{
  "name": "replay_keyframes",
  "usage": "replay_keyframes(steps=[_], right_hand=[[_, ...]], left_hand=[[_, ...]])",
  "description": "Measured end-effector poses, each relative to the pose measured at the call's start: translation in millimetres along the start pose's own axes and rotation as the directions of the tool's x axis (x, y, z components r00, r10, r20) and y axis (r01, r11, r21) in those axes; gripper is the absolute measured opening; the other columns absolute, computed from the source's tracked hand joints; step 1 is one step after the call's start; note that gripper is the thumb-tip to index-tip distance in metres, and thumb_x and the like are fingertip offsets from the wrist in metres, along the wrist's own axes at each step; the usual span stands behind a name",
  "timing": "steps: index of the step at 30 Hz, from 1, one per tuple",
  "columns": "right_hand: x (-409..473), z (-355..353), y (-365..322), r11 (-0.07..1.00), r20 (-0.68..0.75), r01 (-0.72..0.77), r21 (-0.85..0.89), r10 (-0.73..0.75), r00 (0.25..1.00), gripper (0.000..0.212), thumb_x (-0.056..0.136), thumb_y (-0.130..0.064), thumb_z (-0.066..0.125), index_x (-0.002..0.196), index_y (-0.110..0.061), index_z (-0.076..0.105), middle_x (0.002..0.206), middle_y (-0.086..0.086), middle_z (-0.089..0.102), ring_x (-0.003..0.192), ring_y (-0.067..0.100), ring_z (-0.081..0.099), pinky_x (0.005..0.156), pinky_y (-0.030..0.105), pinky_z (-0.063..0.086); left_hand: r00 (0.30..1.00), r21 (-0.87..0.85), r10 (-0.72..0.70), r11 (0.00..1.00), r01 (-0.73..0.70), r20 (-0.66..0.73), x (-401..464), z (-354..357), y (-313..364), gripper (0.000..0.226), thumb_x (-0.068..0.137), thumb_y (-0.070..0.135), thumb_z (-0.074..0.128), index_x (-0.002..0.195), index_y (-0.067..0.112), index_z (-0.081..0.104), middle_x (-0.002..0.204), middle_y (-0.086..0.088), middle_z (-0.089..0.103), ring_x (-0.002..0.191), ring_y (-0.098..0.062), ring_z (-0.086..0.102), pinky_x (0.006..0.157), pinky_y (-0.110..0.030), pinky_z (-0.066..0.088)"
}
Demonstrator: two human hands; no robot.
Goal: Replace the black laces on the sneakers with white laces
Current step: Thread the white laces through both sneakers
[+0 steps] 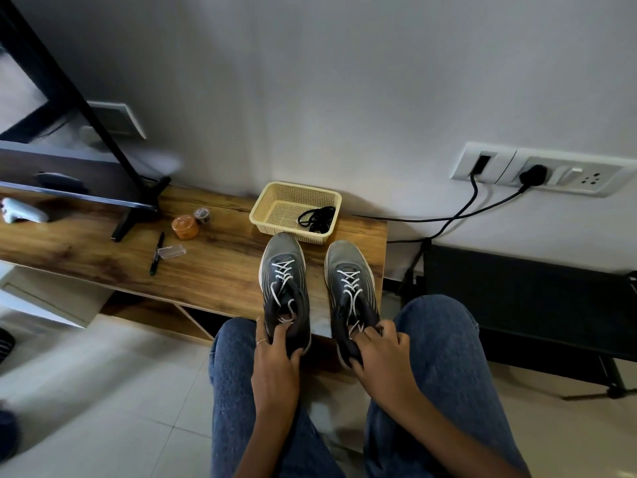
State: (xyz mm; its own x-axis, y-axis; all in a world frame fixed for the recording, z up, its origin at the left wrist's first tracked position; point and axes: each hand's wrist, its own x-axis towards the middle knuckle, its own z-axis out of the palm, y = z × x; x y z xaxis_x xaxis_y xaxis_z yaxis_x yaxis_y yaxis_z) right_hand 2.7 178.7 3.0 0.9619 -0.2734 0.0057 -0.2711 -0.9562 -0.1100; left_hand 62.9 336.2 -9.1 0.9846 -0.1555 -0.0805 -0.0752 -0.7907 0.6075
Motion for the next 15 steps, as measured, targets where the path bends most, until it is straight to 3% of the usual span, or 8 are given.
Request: replay_keyframes(steps=[4,6,8,11,15], right_hand=[[1,12,1,0.997,0.081,-0.071,0.021,0.069,0.994,0.054,0.040,-0.026,0.091,0.090,-0.025,0.071,0.087,-0.009,0.066,0.097,0.028,0.063,0.068,0.043,0.055],[0,12,0,0.995,0.111,-0.057,0.087,0.047,0.993,0.045,0.065,-0.018,0.081,0.108,-0.019,0.066,0.106,-0.005,0.065,0.120,0.033,0.050,0.087,0.046,0.050],[-1,10,0,0.985,0.146,-0.052,0.164,0.028,0.989,0.038,0.087,-0.013,0.060,0.124,-0.016,0.055,0.126,-0.004,0.055,0.138,0.029,0.026,0.104,0.038,0.039],[-6,8,0,0.964,0.119,-0.064,0.260,0.034,0.992,0.036,0.091,-0.010,0.052,0.127,-0.016,0.051,0.130,-0.005,0.049,0.142,0.020,0.015,0.101,0.028,0.040],[-11,1,1,0.940,0.038,-0.073,0.333,0.064,0.997,0.027,0.087,-0.005,0.052,0.111,-0.014,0.059,0.115,-0.004,0.054,0.133,0.017,0.032,0.086,0.030,0.051]], left_hand=[[0.999,-0.059,-0.033,0.998,0.033,0.009,11,2,2,0.030,0.086,0.015,0.067,0.109,0.023,0.050,0.146,-0.009,0.039,0.110,-0.028,0.057,0.082,-0.043,0.052],[0.999,-0.063,-0.052,0.997,0.052,0.008,15,1,3,0.027,0.084,0.014,0.069,0.103,0.021,0.051,0.140,-0.009,0.046,0.104,-0.029,0.059,0.081,-0.044,0.052],[0.999,-0.061,-0.044,0.997,0.044,0.006,15,0,3,0.024,0.083,0.013,0.069,0.098,0.020,0.051,0.137,-0.008,0.049,0.101,-0.029,0.060,0.080,-0.043,0.051],[1.000,-0.070,0.000,0.998,0.000,-0.001,5,0,2,0.025,0.083,0.010,0.067,0.090,0.021,0.046,0.132,-0.006,0.051,0.095,-0.028,0.061,0.075,-0.041,0.051],[0.999,-0.090,0.039,0.995,-0.039,0.001,-15,2,6,0.032,0.083,0.009,0.065,0.086,0.029,0.040,0.129,-0.006,0.055,0.092,-0.024,0.061,0.070,-0.038,0.049]])
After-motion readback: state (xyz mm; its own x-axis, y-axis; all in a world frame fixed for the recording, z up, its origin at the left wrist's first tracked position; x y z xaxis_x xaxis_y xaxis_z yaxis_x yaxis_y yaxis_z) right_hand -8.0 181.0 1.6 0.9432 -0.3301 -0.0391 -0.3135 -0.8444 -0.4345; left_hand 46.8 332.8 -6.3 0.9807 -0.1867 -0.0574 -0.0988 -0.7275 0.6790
